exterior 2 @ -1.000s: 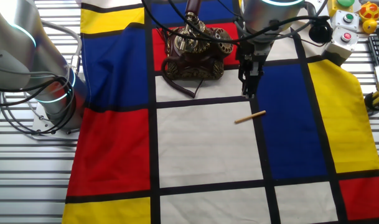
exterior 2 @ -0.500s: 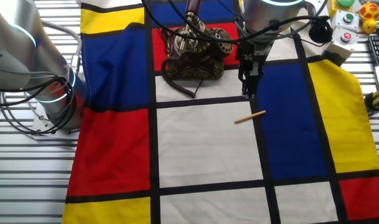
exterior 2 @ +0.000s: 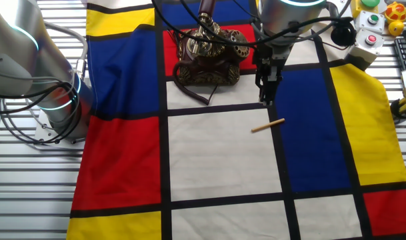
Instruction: Dial a number on an old rotary phone
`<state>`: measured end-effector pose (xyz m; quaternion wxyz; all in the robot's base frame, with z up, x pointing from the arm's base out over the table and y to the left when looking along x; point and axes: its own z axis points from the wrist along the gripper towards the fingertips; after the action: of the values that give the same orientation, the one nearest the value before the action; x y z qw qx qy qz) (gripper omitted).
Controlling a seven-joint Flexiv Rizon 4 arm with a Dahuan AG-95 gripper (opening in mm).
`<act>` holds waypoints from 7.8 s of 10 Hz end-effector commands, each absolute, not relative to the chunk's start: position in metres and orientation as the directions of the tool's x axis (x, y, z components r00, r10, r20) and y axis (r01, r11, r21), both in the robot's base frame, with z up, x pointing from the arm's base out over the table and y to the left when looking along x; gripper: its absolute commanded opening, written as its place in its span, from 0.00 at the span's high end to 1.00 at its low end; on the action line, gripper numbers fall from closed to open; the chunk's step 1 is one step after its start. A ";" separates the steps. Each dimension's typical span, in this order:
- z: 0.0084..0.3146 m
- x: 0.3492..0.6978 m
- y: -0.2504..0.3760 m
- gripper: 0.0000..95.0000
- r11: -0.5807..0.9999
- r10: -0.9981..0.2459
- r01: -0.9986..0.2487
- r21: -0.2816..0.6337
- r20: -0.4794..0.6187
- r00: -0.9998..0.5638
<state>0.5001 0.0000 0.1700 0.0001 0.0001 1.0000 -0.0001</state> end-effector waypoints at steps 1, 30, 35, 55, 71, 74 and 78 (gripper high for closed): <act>0.170 0.500 0.000 1.00 0.904 -0.407 -0.418 0.090 -0.114 -0.906; 0.089 0.568 -0.044 1.00 0.924 -0.382 -0.381 0.040 0.064 -0.922; 0.076 0.570 -0.039 1.00 0.922 -0.386 -0.384 0.043 0.060 -0.920; 0.057 0.578 -0.046 0.80 0.911 -0.413 -0.410 0.050 0.070 -0.908; 0.018 0.577 -0.034 0.80 0.907 -0.420 -0.418 0.041 0.046 -0.906; 0.015 0.578 -0.033 0.80 0.908 -0.418 -0.417 0.041 0.047 -0.907; 0.012 0.578 -0.033 0.80 0.907 -0.420 -0.418 0.040 0.072 -0.905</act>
<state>0.5785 -0.0324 0.0116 -0.0416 -0.2153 0.9756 0.0123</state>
